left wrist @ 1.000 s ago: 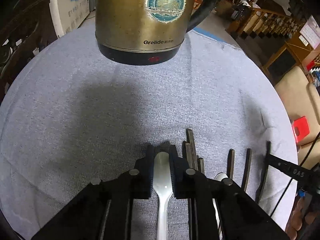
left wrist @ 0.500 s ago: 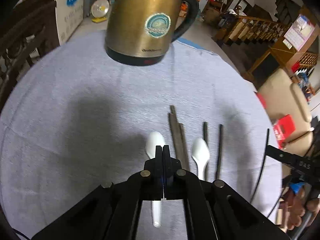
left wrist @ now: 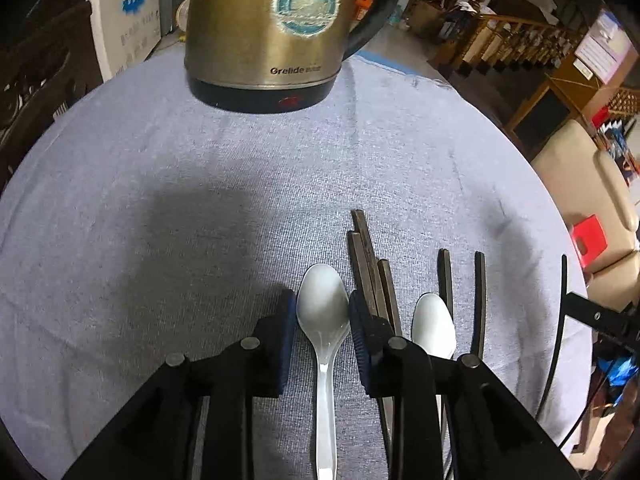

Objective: Organize utensils
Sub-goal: 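Lift the white spoon with the left tool while the right tool lifts the chopstick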

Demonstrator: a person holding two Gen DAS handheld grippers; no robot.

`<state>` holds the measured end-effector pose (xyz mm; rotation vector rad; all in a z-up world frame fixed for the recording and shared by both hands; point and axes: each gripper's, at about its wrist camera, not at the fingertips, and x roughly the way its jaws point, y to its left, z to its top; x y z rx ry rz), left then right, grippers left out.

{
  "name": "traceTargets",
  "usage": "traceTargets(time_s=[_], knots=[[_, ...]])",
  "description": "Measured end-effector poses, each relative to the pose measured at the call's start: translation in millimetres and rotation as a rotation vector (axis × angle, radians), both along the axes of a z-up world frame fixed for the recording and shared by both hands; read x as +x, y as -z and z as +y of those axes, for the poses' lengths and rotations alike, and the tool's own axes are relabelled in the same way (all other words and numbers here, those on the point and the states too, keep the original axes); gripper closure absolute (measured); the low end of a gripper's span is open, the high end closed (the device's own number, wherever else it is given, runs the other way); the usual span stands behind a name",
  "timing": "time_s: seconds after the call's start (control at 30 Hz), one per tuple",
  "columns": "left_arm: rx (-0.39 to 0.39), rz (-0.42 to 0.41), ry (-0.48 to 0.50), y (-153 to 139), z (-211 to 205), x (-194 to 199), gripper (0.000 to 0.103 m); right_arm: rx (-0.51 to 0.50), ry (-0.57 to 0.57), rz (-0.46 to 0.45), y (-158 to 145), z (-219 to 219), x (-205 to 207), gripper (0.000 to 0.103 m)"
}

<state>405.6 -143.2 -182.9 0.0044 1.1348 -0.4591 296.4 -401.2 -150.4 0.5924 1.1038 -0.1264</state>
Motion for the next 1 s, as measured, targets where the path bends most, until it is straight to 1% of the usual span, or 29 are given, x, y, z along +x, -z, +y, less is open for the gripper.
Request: traceTargets(time_s=[0.07, 0.13, 0.27, 0.33, 0.4, 0.43, 0.57, 0.6, 0.63, 0.7, 0.8, 0.9, 1.0], knots=[[-0.001, -0.012, -0.006, -0.3, 2.7, -4.1, 0.076, 0.006, -0.008, -0.016, -3.7, 3.3, -1.7, 0.096], [-0.026, -0.017, -0.024, -5.7, 11.0, -10.9, 0.076, 0.014, -0.022, -0.041, -12.3, 9.1, -6.7, 0.096], [-0.069, -0.066, -0.027, -34.0, 28.9, -37.0, 0.076, 0.028, -0.050, -0.133, -41.0, 21.1, -27.4, 0.096], [-0.088, -0.125, -0.031, -57.1, 40.4, -59.0, 0.076, 0.027, -0.054, -0.194, -58.7, 26.5, -42.8, 0.096], [-0.121, -0.174, -0.042, -78.9, 51.7, -80.5, 0.076, 0.030, -0.062, -0.274, -79.9, 33.6, -64.1, 0.096], [-0.145, -0.207, -0.051, -93.5, 60.7, -95.0, 0.076, 0.025, -0.064, -0.298, -86.7, 36.6, -71.2, 0.096], [-0.233, -0.331, -0.069, -141.0, 85.5, -151.2, 0.076, -0.018, -0.072, -0.450, -125.7, 57.0, -119.7, 0.096], [-0.270, -0.363, -0.068, -152.4, 93.5, -170.9, 0.076, -0.032, -0.072, -0.487, -134.8, 62.4, -133.1, 0.096], [-0.294, -0.382, -0.066, -158.6, 96.8, -183.1, 0.075, -0.042, -0.071, -0.511, -141.0, 66.4, -142.3, 0.096], [-0.336, -0.421, -0.065, -168.3, 101.5, -207.7, 0.075, -0.082, -0.066, -0.570, -159.5, 77.4, -167.4, 0.096], [-0.396, -0.451, -0.064, -172.2, 104.7, -232.1, 0.075, -0.126, -0.072, -0.643, -184.4, 92.6, -201.7, 0.096], [-0.458, -0.474, -0.063, -168.9, 107.1, -250.2, 0.075, -0.146, -0.095, -0.680, -203.8, 104.8, -225.8, 0.096], [-0.492, -0.475, -0.063, -169.3, 100.7, -263.2, 0.075, -0.156, -0.126, -0.699, -221.6, 115.4, -246.1, 0.096]])
